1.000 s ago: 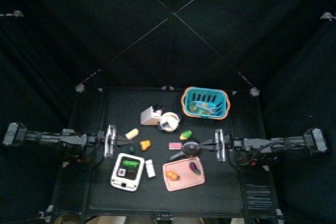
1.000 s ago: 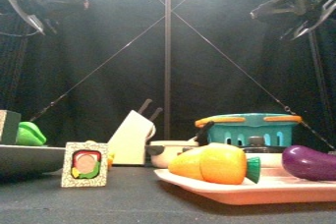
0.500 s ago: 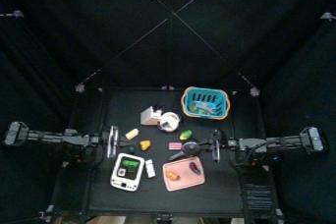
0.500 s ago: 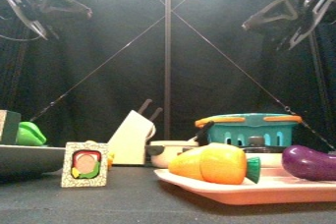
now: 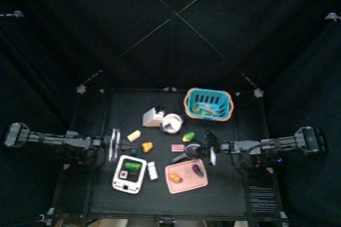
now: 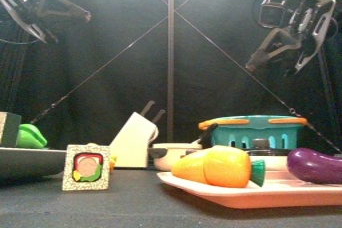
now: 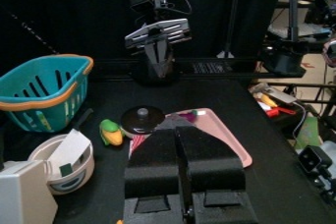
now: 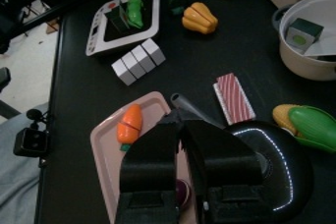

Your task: Grab salmon sushi

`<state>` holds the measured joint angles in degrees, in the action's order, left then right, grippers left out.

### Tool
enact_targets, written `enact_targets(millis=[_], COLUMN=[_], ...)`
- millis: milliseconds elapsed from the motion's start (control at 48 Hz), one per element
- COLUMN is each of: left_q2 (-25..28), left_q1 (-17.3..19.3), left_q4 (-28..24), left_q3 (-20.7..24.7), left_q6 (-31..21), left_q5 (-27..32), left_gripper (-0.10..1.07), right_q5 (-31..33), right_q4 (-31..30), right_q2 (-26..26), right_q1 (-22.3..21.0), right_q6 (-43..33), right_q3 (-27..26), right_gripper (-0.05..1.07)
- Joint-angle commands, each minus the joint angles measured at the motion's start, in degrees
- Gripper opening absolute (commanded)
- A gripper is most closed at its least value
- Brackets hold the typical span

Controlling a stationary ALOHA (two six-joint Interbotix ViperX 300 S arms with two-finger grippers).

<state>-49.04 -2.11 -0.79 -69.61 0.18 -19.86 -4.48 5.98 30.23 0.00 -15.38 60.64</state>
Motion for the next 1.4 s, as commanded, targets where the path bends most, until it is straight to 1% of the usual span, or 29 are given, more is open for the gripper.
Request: enact_targets(millis=[0,167,271,396,542,667,771,917,1000,1167,1375], left_q2=[0.26,0.26,0.26,0.18,0.26,0.26,0.26,0.18,0.26,0.26,0.26], left_q1=[-0.18,-0.18,-0.18,-0.09,-0.18,-0.18,-0.09,-0.09,-0.18,-0.09,-0.18], left_q4=[-0.18,-0.09,-0.18,-0.09,-0.09,-0.09,-0.18,-0.18,-0.18,-0.18,-0.26], left_q3=[0.70,0.35,0.35,0.35,0.35,0.35,0.35,0.09,0.09,-0.26,-2.20], left_q6=[0.09,0.09,0.09,0.09,0.09,0.09,0.09,0.09,0.09,0.09,0.09], left_q5=[-0.26,-0.26,-0.18,-0.18,-0.18,-0.18,-0.26,-0.26,-0.18,-0.18,-0.18], left_gripper=[0.01,0.01,0.01,0.01,0.01,0.01,0.01,0.01,0.01,0.01,0.01], right_q5=[0.97,2.81,3.69,3.87,5.01,7.47,11.43,18.98,21.71,22.68,22.68], right_q4=[-0.62,-0.18,1.05,1.32,1.41,0.62,-1.58,-7.73,-10.55,-14.41,-17.75], right_q2=[-1.93,-5.19,-6.59,-7.29,-8.70,-11.87,-15.38,-19.25,-20.74,-23.55,-27.51], right_q1=[-0.09,0.35,1.23,1.32,0.26,-1.49,-2.20,-2.37,-2.37,-2.46,-4.31], right_q6=[0.00,-0.35,-1.41,-1.41,-1.41,-1.41,-1.32,-1.32,-1.32,-1.32,-1.32], right_q3=[-3.08,-4.92,-5.27,-6.15,-7.65,-10.11,-13.36,-18.11,-20.30,-23.03,-24.35], right_gripper=[0.06,0.07,0.11,0.19,0.23,0.31,0.42,0.60,0.69,0.82,0.90])
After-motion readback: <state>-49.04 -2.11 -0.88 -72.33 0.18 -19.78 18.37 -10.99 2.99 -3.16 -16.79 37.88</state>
